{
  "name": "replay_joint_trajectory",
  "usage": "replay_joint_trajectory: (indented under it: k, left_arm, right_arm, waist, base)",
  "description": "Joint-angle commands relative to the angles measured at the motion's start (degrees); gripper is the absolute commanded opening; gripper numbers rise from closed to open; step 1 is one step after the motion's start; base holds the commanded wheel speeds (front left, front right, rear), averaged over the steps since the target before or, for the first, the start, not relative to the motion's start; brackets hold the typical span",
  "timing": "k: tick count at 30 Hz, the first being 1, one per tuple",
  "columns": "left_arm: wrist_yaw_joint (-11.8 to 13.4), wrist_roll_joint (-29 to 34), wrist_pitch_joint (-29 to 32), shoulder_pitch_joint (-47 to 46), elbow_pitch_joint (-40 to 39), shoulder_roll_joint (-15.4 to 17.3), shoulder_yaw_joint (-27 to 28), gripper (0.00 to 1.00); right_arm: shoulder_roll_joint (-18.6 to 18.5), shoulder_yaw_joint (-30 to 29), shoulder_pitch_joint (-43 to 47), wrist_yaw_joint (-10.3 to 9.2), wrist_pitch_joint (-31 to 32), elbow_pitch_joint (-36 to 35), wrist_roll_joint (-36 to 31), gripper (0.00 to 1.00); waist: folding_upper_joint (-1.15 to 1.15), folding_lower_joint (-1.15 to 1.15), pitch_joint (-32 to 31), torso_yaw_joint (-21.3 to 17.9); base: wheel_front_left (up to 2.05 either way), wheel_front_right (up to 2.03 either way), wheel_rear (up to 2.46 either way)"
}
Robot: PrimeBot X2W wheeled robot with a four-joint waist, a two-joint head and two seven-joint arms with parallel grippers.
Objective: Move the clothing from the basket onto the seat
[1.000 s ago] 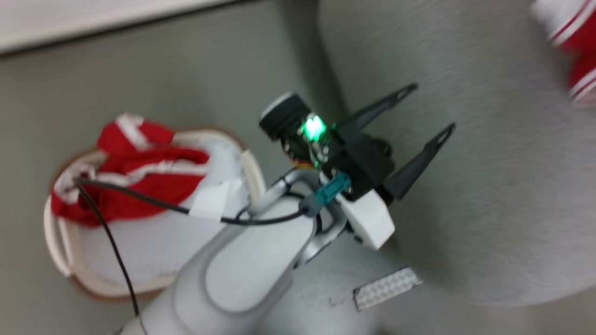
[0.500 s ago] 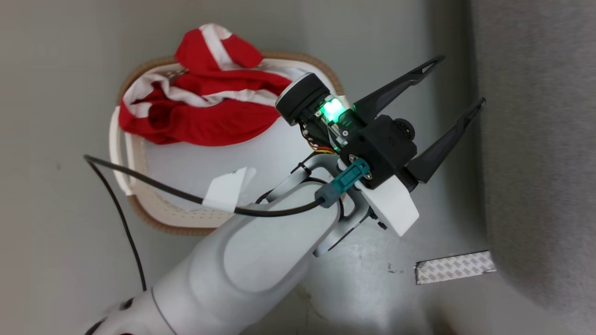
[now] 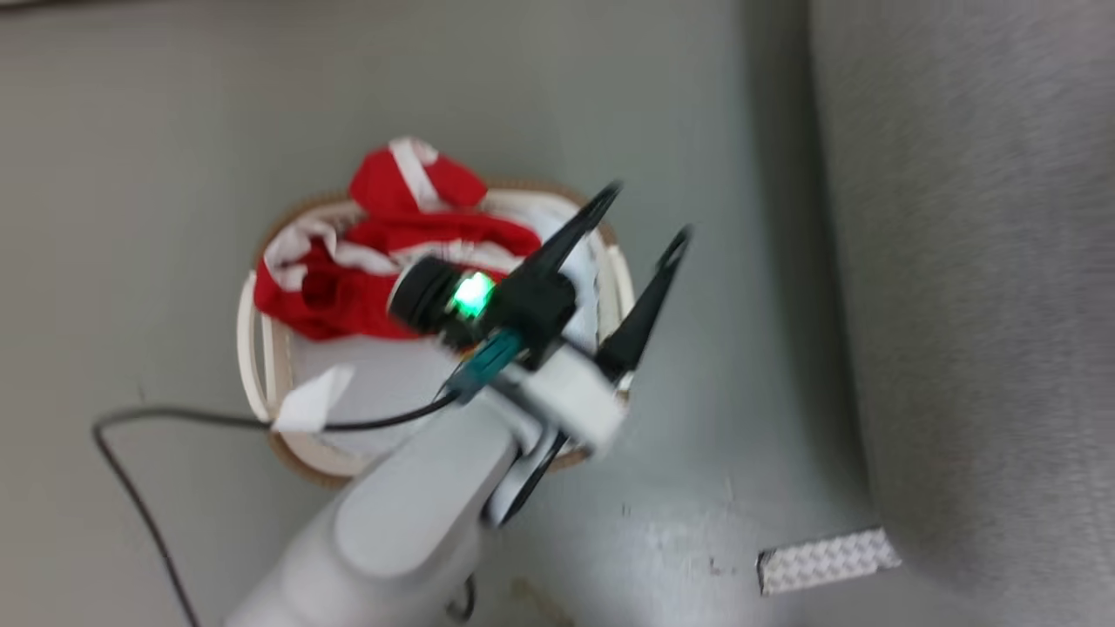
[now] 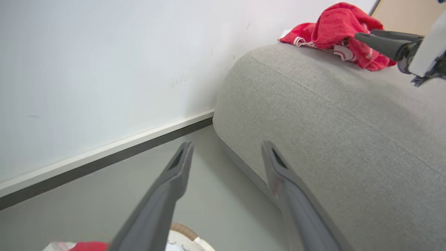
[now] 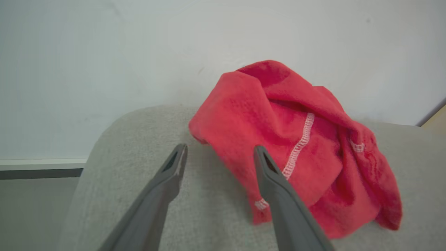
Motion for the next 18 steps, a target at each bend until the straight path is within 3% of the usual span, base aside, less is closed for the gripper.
replay_joint_trajectory:
  k: [1,10,18]
  left_arm:
    - [0.3,-1.3,-0.4,2.6,0.2,1.1,0.5,1.0]
    - [4.3,-4.0,-0.9,20.7,-5.9,6.3,10.4,1.0]
    - [7.0,-2.3,-0.9,39.8,-11.6,6.4,23.3,1.0]
  right_arm:
    - [0.8,0.6,3.3,-0.14,0.1,-1.2,0.5,1.0]
    - [8.4,3.7,24.9,-0.14,0.0,-16.0,2.1,1.0]
    - [14.0,9.8,40.5,-0.15,0.1,-24.9,2.5,1.0]
  waist:
    - [0.0,0.0,-7.3,-2.4]
    - [0.0,0.0,-23.1,-1.8]
    - [0.0,0.0,-33.7,-0.1]
  base:
    - [0.0,0.0,0.0]
    - [0.0,0.0,0.0]
    - [0.0,0.0,0.0]
